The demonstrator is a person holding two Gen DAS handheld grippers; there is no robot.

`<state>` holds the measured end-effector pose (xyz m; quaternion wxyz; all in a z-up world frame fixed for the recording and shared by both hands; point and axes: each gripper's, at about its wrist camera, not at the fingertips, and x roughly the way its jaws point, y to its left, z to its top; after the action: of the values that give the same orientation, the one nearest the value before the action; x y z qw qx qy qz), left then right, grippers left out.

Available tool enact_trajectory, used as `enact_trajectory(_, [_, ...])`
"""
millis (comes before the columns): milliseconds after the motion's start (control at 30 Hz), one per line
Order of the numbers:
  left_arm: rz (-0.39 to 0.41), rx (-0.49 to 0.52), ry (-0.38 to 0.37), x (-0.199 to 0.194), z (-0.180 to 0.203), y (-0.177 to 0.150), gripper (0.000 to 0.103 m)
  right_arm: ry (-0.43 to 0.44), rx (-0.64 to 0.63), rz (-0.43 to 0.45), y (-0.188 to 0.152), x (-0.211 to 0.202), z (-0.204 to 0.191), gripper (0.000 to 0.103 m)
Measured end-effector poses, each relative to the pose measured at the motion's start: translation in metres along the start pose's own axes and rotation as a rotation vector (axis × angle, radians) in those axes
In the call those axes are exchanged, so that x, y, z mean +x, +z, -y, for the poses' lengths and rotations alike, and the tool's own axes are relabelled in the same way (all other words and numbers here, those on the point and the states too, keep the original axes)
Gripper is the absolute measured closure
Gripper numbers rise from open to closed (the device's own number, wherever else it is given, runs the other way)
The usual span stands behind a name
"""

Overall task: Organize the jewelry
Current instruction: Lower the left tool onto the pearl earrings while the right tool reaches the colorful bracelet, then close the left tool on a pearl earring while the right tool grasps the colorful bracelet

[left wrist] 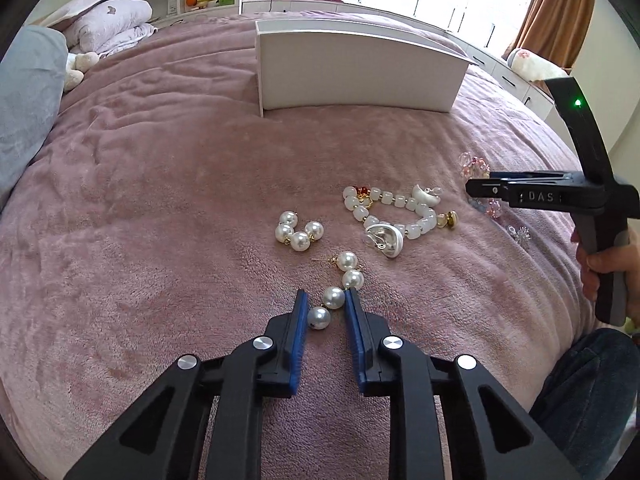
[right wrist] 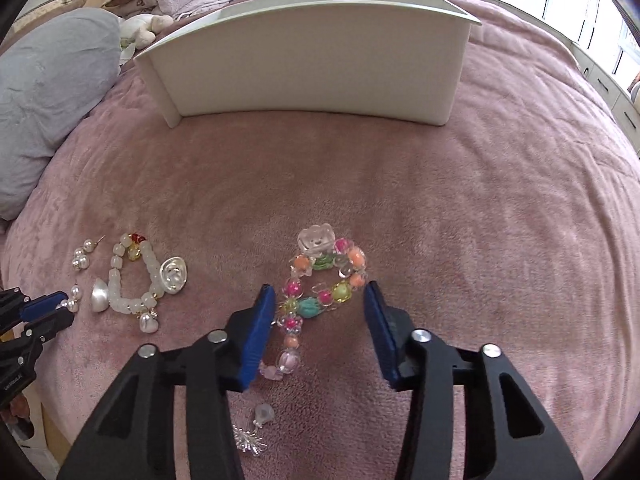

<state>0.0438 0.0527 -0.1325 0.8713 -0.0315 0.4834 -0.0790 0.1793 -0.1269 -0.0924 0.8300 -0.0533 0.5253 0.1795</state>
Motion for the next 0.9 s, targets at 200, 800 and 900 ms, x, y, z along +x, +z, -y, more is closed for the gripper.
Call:
enact_trajectory(200, [0.012, 0.011, 0.004, -0.005, 0.002, 0.000, 0.085, 0.058, 0.033, 0.015, 0.001, -0.006, 0.003, 0.086])
enact_trajectory(800, [0.112, 0.069, 0.026, -0.049, 0.016, 0.019, 0.090, 0.058, 0.012, 0.160, 0.018, -0.065, -0.002, 0.099])
enact_trajectory(900, [0.127, 0.082, 0.029, -0.052, 0.019, 0.027, 0.090, 0.058, 0.008, 0.190, 0.023, -0.077, -0.002, 0.099])
